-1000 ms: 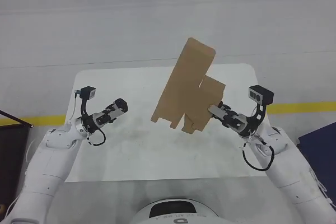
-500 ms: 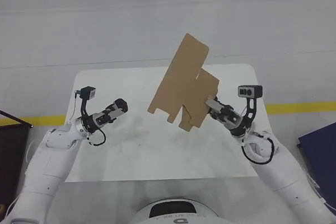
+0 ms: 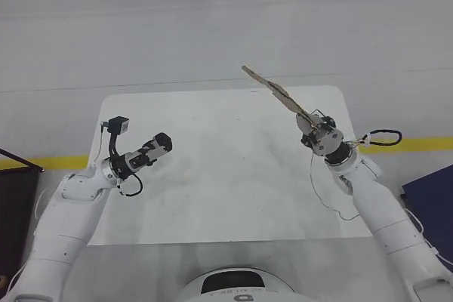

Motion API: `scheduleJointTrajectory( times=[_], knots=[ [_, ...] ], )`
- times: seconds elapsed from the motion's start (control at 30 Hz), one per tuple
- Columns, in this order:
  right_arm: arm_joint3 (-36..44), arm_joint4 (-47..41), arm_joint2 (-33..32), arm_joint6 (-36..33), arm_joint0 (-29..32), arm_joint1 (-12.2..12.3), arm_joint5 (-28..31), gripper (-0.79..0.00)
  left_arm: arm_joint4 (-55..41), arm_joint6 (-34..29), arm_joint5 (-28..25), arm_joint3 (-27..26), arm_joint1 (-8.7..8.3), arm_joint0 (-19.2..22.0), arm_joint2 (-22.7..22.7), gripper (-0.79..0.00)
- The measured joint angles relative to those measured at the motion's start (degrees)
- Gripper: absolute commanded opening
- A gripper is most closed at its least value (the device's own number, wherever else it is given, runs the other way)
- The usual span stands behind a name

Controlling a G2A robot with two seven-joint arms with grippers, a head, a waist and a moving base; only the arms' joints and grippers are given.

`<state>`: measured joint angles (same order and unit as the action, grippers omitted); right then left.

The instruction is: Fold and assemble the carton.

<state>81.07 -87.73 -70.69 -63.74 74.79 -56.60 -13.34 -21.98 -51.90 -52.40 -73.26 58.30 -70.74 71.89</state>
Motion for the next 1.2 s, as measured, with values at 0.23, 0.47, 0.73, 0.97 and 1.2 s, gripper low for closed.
scheduleJointTrajectory(
  times=[0.23, 0.47, 0.73, 0.97, 1.2],
  knots=[
    [-0.01, -0.07, -0.02, 0.0, 0.01, 0.01, -0.04, -0.785, 0.13, 0.4, 0.66, -0.46, 0.02, -0.23, -0.12, 0.0],
    [0.13, 3.51, 2.34, 2.64, -0.45, 0.04, -7.05, -0.785, 6.88, -2.13, 6.3, -7.78, -0.7, 0.55, 0.8, 0.0],
    [-2.73, 8.31, 4.26, 3.08, -2.52, -0.03, -18.06, -0.785, 24.38, -4.29, 4.28, -24.16, -3.78, 5.22, -0.54, 0.0],
    [-2.94, 7.89, 3.92, 2.94, -2.45, -0.29, -18.31, -0.785, 27.61, 1.8, -1.83, -24.14, -6.83, 9.4, -3.37, 0.0],
    [-2.93, 7.77, 3.83, 2.86, -2.39, -0.3, -18.28, -0.785, 26.37, 2.62, -2.6, -23.24, -6.87, 9.72, -3.21, 0.0]
  ],
)
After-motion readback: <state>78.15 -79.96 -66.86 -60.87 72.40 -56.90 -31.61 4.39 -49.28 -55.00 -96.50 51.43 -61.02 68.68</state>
